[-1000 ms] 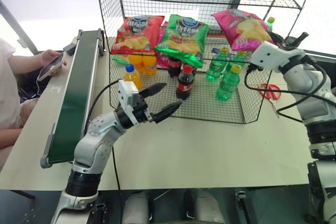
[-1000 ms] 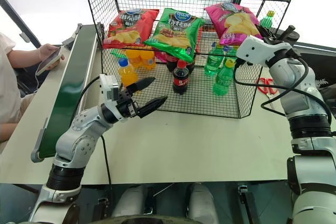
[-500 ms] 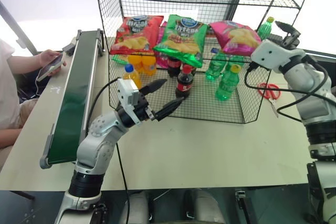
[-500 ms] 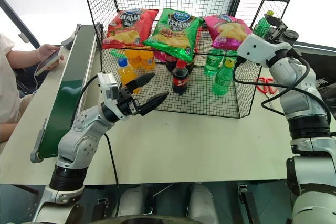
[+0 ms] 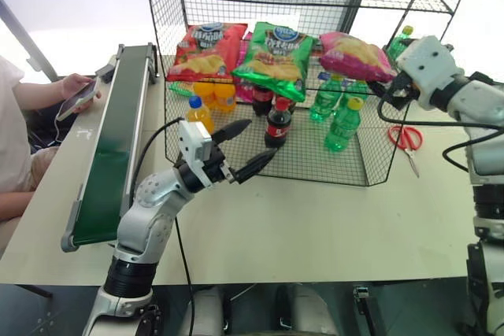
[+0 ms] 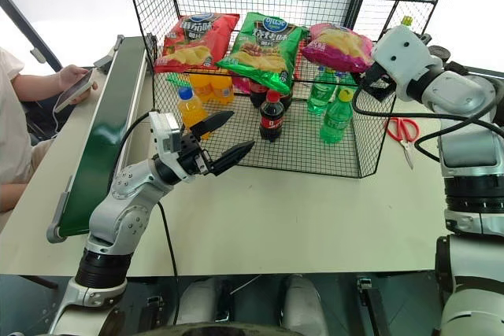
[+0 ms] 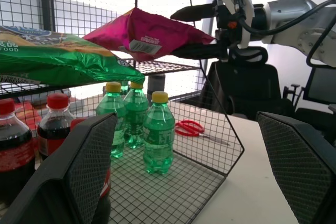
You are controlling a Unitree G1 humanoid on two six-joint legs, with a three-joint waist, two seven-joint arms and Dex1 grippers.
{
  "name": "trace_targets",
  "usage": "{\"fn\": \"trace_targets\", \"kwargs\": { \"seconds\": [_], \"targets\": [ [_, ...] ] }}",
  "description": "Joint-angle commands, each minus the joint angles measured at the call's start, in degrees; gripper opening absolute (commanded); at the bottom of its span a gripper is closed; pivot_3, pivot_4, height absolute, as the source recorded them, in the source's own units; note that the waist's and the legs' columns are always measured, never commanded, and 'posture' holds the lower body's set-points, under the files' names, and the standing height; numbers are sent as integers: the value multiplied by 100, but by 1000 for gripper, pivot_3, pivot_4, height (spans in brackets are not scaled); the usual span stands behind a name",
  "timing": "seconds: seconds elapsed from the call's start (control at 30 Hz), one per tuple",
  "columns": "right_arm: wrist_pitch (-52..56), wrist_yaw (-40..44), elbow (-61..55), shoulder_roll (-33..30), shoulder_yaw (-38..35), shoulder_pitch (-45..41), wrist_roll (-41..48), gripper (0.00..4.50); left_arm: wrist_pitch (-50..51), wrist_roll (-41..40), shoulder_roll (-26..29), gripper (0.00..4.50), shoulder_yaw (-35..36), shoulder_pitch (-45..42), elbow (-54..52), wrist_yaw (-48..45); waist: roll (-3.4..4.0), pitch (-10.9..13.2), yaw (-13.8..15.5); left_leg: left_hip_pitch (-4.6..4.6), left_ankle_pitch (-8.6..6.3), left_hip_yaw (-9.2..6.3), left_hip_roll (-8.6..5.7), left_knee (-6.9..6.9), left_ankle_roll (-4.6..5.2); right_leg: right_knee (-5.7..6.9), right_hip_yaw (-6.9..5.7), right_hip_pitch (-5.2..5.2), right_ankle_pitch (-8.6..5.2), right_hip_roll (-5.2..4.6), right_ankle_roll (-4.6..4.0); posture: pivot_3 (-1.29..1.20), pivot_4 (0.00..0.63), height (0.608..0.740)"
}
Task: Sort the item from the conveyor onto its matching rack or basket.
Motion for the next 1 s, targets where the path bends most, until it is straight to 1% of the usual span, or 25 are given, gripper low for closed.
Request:
{"fn": "trace_targets", "kwargs": {
  "seconds": [0.03,0.1,0.13,0.2,0.33,0.43,0.53,0.6,0.77,0.83,0.93,1.0],
  "targets": [
    [-389,1,-274,-64,-342,0,246,4458,-120,37,16,4500,-48,41,-161,-33,0,0,-1,0,-2,1,0,0,3,0,0,0,0,0,0,0,150,740],
    [-549,97,-279,-95,-324,61,313,4458,-133,68,24,4500,-57,45,-153,-42,0,0,0,1,-3,1,0,0,5,0,0,0,0,0,-1,0,150,740],
    [-606,114,-294,-75,-324,100,347,4225,-149,99,29,4500,-71,42,-144,-54,0,0,0,1,-2,1,-1,0,4,0,0,0,0,0,-1,0,150,740],
    [-625,135,-359,-41,-312,160,390,3588,-148,112,20,4500,-75,31,-125,-66,0,0,1,0,-2,0,-1,0,3,0,0,0,0,0,-1,0,150,740],
    [-789,164,-450,-2,-312,192,487,1586,-154,153,7,4500,-69,28,-109,-86,0,0,3,0,2,1,-1,1,-4,0,0,0,0,0,0,0,150,740],
    [-976,140,-354,-29,-225,213,369,48,-157,170,-2,4500,-78,39,-115,-98,0,0,2,1,2,1,-1,1,-4,0,0,0,0,0,0,0,150,740],
    [-1297,9,-165,-83,-112,169,74,48,-159,179,-12,4500,-81,40,-119,-105,0,0,1,1,2,1,-1,1,-3,0,0,0,0,0,0,0,150,740],
    [-1914,-311,167,-246,94,90,-542,48,-166,180,-19,4500,-74,33,-112,-98,0,0,-1,1,2,1,-1,1,-3,0,0,0,0,0,0,0,150,740],
    [-3053,-985,994,-506,511,-173,-1593,48,-190,212,-28,4500,-73,27,-103,-88,0,0,-5,0,6,5,-3,0,-11,0,1,-3,0,-2,0,0,150,740],
    [-3297,-1147,1270,-517,546,-276,-1693,48,-200,228,-32,4500,-78,33,-103,-86,0,0,-6,0,7,6,-3,0,-12,0,2,-3,0,-1,0,0,150,740],
    [-3478,-1118,1602,-497,523,-353,-1540,48,-222,250,-32,4500,-90,52,-110,-77,0,0,-5,2,8,5,-2,1,-14,0,1,-1,0,-1,0,0,150,740],
    [-3561,-1035,1806,-503,458,-369,-1366,826,-230,258,-31,4500,-99,67,-115,-64,0,0,-5,2,8,6,-1,1,-14,0,1,0,0,-1,0,0,150,740]
  ]
}}
